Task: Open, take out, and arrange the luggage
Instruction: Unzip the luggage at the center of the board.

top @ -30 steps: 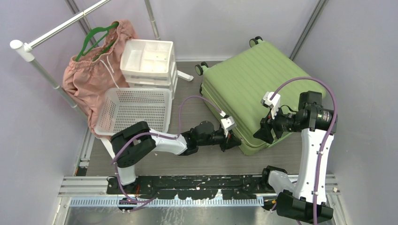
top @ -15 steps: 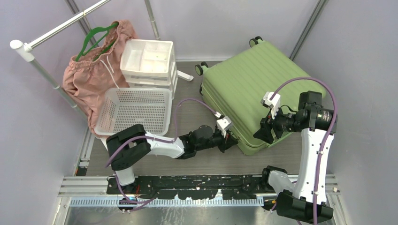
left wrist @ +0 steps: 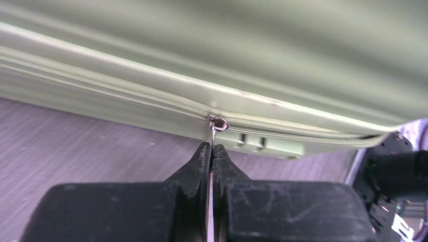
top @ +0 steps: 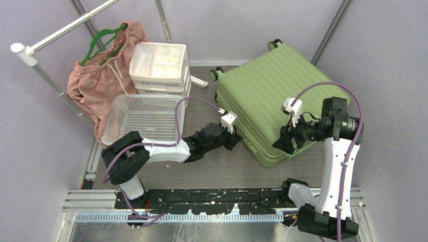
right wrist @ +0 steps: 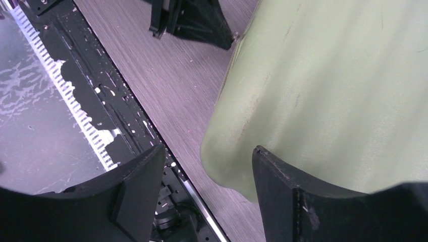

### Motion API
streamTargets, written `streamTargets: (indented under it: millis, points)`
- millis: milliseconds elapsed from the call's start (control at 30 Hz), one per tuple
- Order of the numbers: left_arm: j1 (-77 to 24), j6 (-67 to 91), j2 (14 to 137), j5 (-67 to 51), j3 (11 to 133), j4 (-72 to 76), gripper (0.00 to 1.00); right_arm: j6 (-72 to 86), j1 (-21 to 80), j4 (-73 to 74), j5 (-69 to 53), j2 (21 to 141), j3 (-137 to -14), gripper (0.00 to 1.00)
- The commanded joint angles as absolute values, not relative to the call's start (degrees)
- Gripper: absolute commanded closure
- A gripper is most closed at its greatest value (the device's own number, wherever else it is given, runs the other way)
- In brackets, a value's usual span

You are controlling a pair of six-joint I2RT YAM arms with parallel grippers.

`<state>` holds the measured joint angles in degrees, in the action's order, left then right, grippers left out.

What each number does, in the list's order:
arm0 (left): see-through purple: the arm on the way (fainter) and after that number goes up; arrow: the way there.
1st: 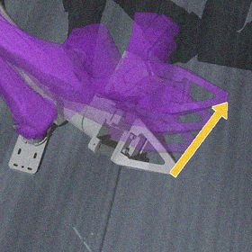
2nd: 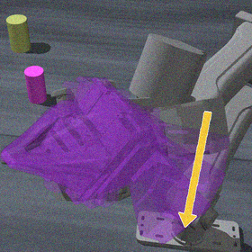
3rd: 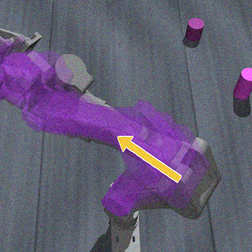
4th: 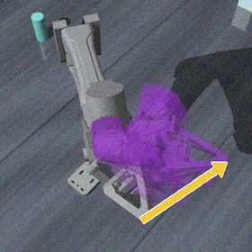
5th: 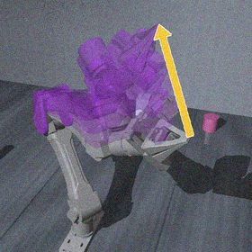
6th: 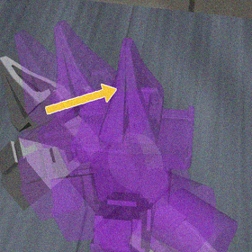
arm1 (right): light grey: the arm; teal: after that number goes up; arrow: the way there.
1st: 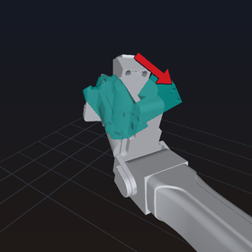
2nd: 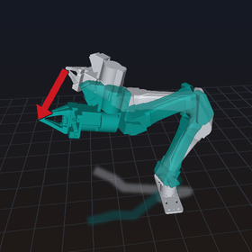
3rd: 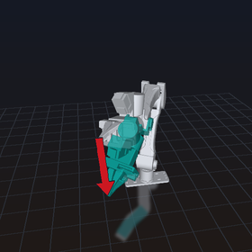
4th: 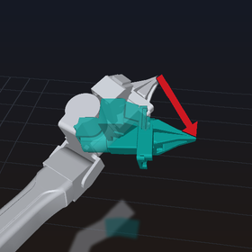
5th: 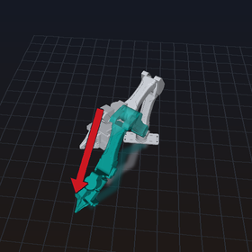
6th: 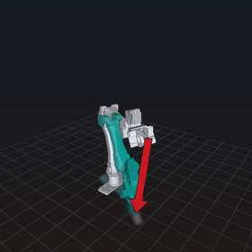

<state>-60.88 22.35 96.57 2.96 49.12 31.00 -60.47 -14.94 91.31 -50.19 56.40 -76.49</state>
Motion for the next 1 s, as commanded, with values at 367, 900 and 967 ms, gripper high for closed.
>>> streamTargets:
  millis: [367, 900, 967]
  points:
    - [-42.39, 15.88, 93.25, 1.67, 51.54, 20.81, 1.00, -58.62, -14.60, 93.60, -51.77, 57.05, -80.89, 0.30]
    - [-34.76, 10.35, 100.17, 9.74, 65.86, 8.27, 1.00, -58.45, -14.61, 92.69, -51.70, 57.33, -79.86, 0.29]
    - [-34.00, 10.66, 101.26, 9.91, 67.29, 7.90, 1.00, -58.53, -14.63, 92.65, -51.53, 57.54, -79.80, 0.29]
